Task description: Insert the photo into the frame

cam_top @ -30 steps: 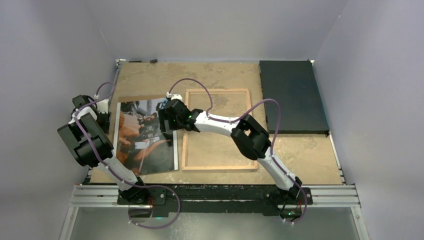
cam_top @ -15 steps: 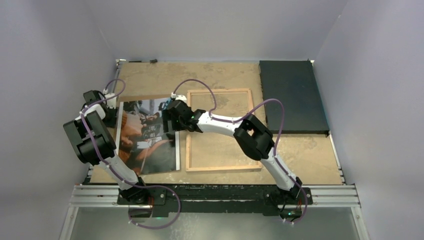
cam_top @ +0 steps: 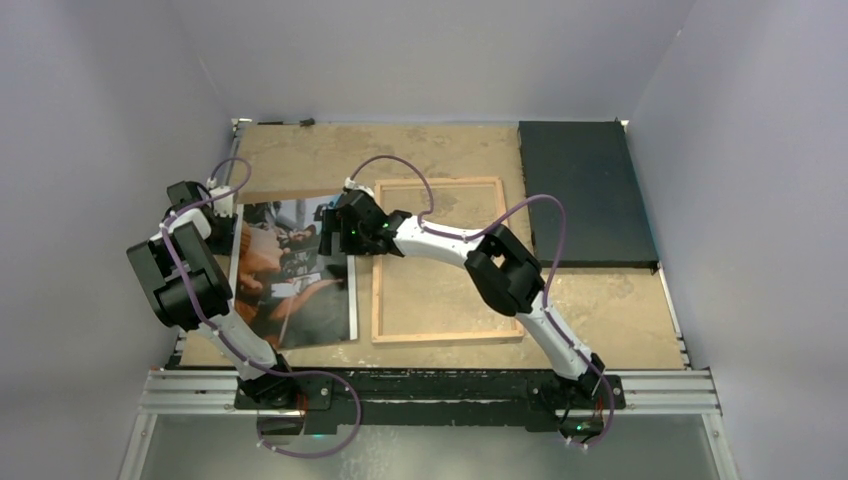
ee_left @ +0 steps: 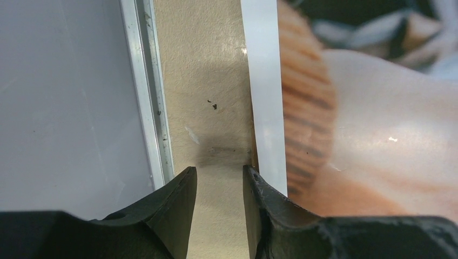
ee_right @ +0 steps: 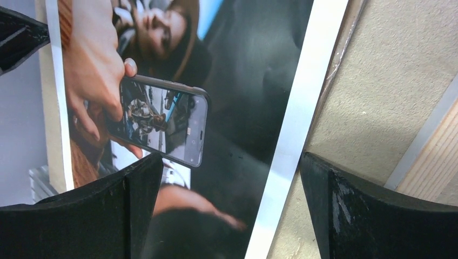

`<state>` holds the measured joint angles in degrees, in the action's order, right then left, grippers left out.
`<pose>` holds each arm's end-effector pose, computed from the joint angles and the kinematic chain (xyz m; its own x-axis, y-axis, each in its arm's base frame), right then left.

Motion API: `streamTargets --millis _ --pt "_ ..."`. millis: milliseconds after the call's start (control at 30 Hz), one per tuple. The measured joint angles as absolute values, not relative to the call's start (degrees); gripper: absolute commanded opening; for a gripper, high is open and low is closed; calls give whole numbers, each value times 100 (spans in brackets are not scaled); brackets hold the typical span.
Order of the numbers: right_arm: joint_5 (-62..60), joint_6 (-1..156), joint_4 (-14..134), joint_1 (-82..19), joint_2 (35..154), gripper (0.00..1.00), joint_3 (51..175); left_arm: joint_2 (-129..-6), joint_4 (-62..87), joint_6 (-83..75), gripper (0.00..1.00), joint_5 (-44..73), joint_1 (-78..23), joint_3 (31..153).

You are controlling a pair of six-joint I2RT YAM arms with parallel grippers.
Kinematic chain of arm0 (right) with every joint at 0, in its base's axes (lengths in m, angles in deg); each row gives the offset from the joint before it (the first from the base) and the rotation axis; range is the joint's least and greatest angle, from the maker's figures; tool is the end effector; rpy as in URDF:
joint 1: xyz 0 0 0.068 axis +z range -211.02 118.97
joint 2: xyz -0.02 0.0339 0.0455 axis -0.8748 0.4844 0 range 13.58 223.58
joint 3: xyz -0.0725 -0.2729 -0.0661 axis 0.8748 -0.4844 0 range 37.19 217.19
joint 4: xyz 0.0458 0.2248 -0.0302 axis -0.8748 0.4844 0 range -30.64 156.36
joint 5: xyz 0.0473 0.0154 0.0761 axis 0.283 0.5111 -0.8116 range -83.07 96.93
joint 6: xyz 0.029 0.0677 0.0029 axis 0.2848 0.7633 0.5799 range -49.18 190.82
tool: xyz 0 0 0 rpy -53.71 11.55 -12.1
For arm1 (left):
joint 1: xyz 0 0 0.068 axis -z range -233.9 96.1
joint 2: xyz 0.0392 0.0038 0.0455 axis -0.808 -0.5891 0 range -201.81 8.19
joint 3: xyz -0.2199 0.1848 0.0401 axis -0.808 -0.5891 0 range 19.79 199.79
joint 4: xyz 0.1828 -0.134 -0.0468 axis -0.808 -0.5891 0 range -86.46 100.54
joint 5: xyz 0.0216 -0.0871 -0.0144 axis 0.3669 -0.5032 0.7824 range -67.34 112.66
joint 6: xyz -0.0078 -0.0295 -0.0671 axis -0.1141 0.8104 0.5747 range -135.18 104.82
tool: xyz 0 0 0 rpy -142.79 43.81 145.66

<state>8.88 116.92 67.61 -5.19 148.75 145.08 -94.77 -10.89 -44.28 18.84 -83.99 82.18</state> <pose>0.3087 0.4511 0.1892 -0.8110 0.0875 -0.5784 -0.3273 0.7516 0.5727 0.3026 0.1706 0.1757 -0.8977 0.0407 -0.4388 -0.0419 0.9833 0.1770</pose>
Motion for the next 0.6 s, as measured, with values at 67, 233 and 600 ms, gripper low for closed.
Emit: streamTargets --millis 67,233,600 --pt "823 11771 6745 -543 14875 98 14506 -9470 -1080 -4431 32 1858 -8399 8200" --pt "486 12038 6271 -652 14720 98 14089 -9437 -1023 -4431 31 1795 -8399 8130" --pt "-393 12554 5443 -875 14440 97 13339 -9367 -916 -4433 28 1736 -8401 8010"
